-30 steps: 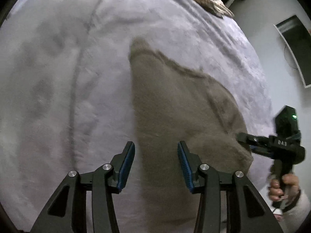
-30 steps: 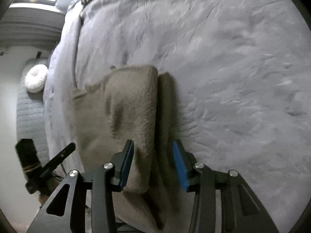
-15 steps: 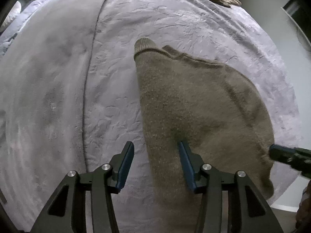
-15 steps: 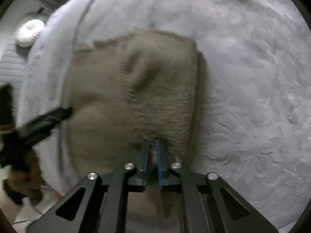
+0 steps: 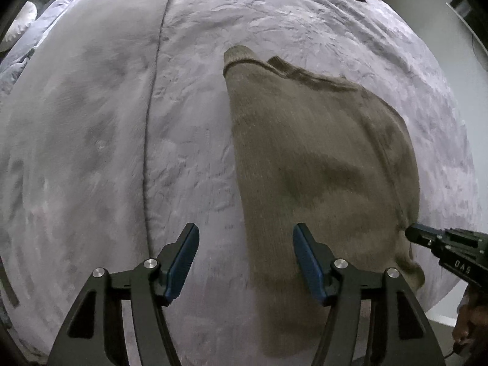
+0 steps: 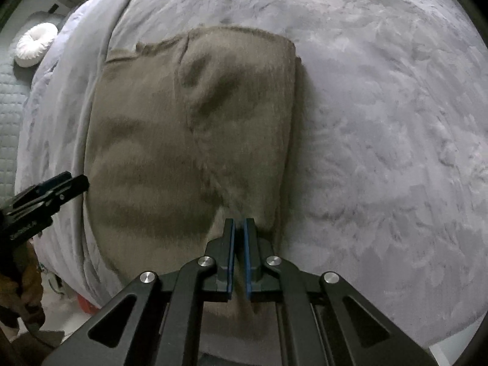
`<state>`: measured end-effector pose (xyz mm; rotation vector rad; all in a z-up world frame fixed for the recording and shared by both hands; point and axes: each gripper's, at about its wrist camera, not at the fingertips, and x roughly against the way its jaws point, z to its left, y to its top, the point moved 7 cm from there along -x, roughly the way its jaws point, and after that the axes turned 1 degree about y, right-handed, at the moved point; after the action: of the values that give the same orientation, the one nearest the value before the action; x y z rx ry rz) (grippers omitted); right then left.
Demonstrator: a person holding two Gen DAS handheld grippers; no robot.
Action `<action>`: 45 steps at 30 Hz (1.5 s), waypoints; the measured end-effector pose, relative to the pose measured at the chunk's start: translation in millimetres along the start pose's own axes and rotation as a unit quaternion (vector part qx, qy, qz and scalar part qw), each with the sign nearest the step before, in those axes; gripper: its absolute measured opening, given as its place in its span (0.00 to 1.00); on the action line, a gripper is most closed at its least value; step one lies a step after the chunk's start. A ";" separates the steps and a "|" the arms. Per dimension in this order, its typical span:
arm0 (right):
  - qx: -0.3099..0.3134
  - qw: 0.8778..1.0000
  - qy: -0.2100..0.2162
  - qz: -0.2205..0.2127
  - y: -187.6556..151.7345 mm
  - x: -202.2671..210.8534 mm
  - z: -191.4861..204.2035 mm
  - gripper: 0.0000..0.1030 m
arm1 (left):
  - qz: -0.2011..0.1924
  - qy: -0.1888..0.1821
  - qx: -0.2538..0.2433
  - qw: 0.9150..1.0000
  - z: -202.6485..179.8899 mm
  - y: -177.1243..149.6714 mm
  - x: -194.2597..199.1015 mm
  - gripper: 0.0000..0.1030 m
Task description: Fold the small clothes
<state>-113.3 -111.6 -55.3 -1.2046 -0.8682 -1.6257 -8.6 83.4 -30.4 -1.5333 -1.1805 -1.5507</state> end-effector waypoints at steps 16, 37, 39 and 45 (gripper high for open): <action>-0.056 0.998 0.010 -0.001 -13.1 51.9 -19.8 0.08 | 0.025 0.022 0.007 0.999 -0.9 -28.6 37.3 0.64; -0.045 0.998 -0.016 -0.038 10.5 75.7 11.9 0.88 | 0.003 0.051 0.021 0.999 7.9 -14.5 61.5 0.99; -0.037 0.998 -0.027 -0.042 12.9 78.6 14.6 0.89 | 0.007 0.053 0.023 0.998 8.8 -14.1 59.5 0.99; -0.006 0.995 -0.080 -0.062 19.1 87.3 21.8 1.00 | 0.019 0.062 0.015 0.998 4.0 -15.0 57.2 0.99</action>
<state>-98.3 -120.6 35.0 -1.3255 -1.0529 -1.6518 -26.7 101.0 23.2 -1.4109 -1.0930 -1.5726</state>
